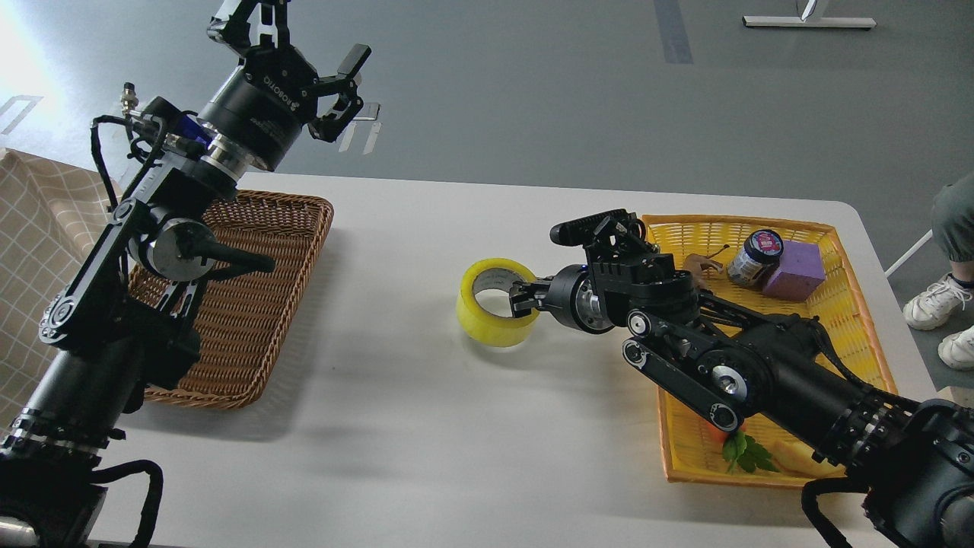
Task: Place and transfer tape with both arms
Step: 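Set the tape roll on the table and open the right gripper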
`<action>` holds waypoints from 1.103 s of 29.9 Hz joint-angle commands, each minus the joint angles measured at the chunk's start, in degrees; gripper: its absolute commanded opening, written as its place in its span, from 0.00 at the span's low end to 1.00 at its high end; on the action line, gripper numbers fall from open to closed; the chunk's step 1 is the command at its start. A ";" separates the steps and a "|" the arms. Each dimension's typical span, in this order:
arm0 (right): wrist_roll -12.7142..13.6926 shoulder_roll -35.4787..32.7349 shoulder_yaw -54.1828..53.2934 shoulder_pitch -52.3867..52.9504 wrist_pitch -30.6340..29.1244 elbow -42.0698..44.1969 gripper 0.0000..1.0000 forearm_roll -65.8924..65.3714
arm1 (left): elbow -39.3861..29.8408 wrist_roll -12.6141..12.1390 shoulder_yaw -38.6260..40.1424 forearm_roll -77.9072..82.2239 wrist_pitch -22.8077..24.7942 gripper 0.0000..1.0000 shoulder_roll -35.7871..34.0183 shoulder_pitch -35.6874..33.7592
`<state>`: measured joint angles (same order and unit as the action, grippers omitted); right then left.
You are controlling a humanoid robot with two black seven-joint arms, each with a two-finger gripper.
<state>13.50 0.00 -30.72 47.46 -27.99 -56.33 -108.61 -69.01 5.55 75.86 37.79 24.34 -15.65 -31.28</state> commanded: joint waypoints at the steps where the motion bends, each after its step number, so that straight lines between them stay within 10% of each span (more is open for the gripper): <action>1: -0.06 0.00 0.05 0.00 -0.01 0.00 0.22 0.59 | 0.01 -0.01 -0.01 0.00 0.00 0.98 -0.09 0.16; 10: -0.15 0.00 0.40 -0.88 -0.01 -0.80 0.23 2.17 | 0.01 -0.01 0.08 -0.08 0.00 0.98 -0.09 0.25; 15: -0.58 0.00 0.40 -0.96 -0.01 -1.67 0.53 4.18 | 0.01 -0.01 0.52 -0.08 0.00 0.98 -0.35 0.34; 33: -3.84 0.00 -0.92 -1.32 9.09 -6.77 0.98 13.78 | 0.01 0.08 0.96 0.00 0.44 0.98 -0.96 1.39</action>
<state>9.61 0.00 -30.89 46.04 -19.28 -62.01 -94.88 -68.99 5.62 76.84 37.80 24.72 -16.61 -29.89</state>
